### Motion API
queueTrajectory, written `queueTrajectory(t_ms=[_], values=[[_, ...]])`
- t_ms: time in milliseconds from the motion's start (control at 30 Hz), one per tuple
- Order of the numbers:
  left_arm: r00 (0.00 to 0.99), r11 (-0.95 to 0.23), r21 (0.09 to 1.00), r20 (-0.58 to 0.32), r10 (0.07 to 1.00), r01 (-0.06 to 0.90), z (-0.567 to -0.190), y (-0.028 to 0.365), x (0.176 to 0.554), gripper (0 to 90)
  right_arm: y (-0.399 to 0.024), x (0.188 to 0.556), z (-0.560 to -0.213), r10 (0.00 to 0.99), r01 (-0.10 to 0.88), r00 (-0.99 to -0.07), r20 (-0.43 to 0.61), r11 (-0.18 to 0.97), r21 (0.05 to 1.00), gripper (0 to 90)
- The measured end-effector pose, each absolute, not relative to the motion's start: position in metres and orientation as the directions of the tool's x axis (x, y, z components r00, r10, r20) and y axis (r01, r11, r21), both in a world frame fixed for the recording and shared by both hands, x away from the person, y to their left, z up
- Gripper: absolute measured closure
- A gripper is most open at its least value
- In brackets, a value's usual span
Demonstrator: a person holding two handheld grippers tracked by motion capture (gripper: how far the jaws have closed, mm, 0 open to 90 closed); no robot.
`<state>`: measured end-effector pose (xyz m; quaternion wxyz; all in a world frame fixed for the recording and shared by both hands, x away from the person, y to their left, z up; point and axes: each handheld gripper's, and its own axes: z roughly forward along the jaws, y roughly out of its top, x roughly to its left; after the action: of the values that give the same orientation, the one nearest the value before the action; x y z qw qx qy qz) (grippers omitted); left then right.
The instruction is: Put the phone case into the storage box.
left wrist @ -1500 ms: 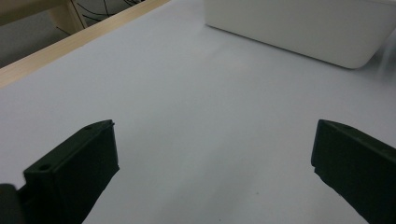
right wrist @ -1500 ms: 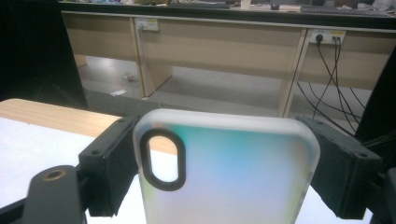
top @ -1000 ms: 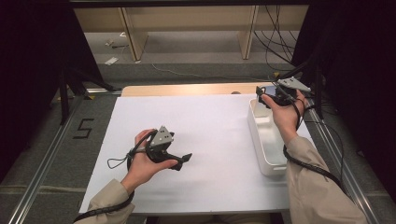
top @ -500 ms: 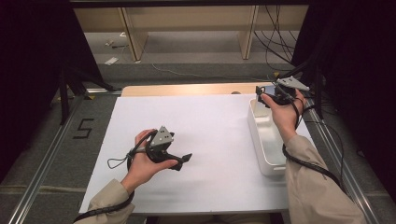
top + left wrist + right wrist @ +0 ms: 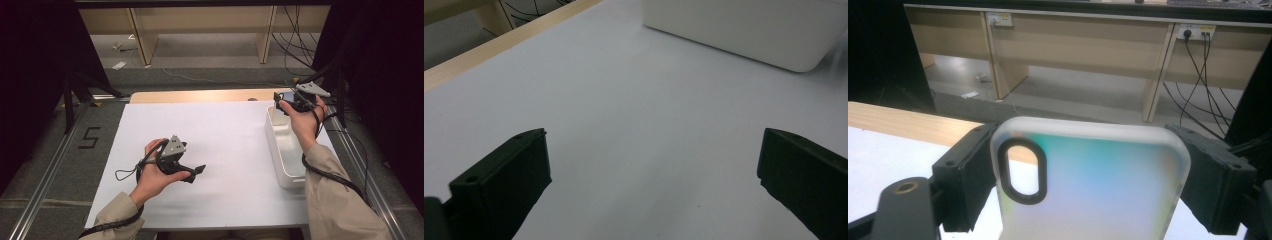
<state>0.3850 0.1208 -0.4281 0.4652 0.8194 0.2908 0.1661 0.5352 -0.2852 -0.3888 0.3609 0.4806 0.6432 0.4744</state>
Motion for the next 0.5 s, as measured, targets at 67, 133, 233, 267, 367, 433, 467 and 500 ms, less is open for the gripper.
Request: queueTrajectory(t_ms=[67, 133, 233, 267, 367, 433, 467, 500], values=[[0.775, -0.398, 0.859, 0.001, 0.632, 0.323, -0.4281, 0.121, 0.385, 0.2, -0.2853, 0.5357, -0.3892, 0.961, 0.276, -0.276, -0.008, 0.088, 0.957, 18.5], [0.776, -0.399, 0.858, 0.001, 0.631, 0.324, -0.4282, 0.1211, 0.3851, 0.2, -0.2856, 0.5364, -0.3895, 0.961, 0.275, -0.275, -0.01, 0.089, 0.957, 18.5], [0.775, -0.399, 0.858, 0.001, 0.631, 0.324, -0.4283, 0.121, 0.385, 0.2, -0.2861, 0.5369, -0.3898, 0.962, 0.278, -0.273, -0.007, 0.086, 0.957, 18.5], [0.776, -0.399, 0.858, 0.001, 0.631, 0.324, -0.4282, 0.121, 0.385, 0.2, -0.2861, 0.5372, -0.3901, 0.962, 0.28, -0.272, -0.007, 0.086, 0.956, 18.5], [0.775, -0.399, 0.858, 0.001, 0.631, 0.324, -0.4282, 0.1211, 0.3851, 0.2, -0.2865, 0.5379, -0.3911, 0.963, 0.282, -0.271, -0.008, 0.087, 0.955, 18.5], [0.775, -0.399, 0.858, 0.0, 0.632, 0.324, -0.4283, 0.1211, 0.3851, 0.2, -0.2867, 0.5384, -0.3917, 0.963, 0.284, -0.269, -0.009, 0.089, 0.955, 18.5], [0.775, -0.398, 0.858, 0.0, 0.632, 0.324, -0.4283, 0.1211, 0.3851, 0.2, -0.2868, 0.5387, -0.3922, 0.963, 0.283, -0.268, -0.011, 0.09, 0.955, 18.5], [0.776, -0.398, 0.858, 0.0, 0.631, 0.324, -0.4283, 0.121, 0.3851, 0.2, -0.2868, 0.539, -0.3924, 0.963, 0.283, -0.269, -0.011, 0.089, 0.955, 18.5]])
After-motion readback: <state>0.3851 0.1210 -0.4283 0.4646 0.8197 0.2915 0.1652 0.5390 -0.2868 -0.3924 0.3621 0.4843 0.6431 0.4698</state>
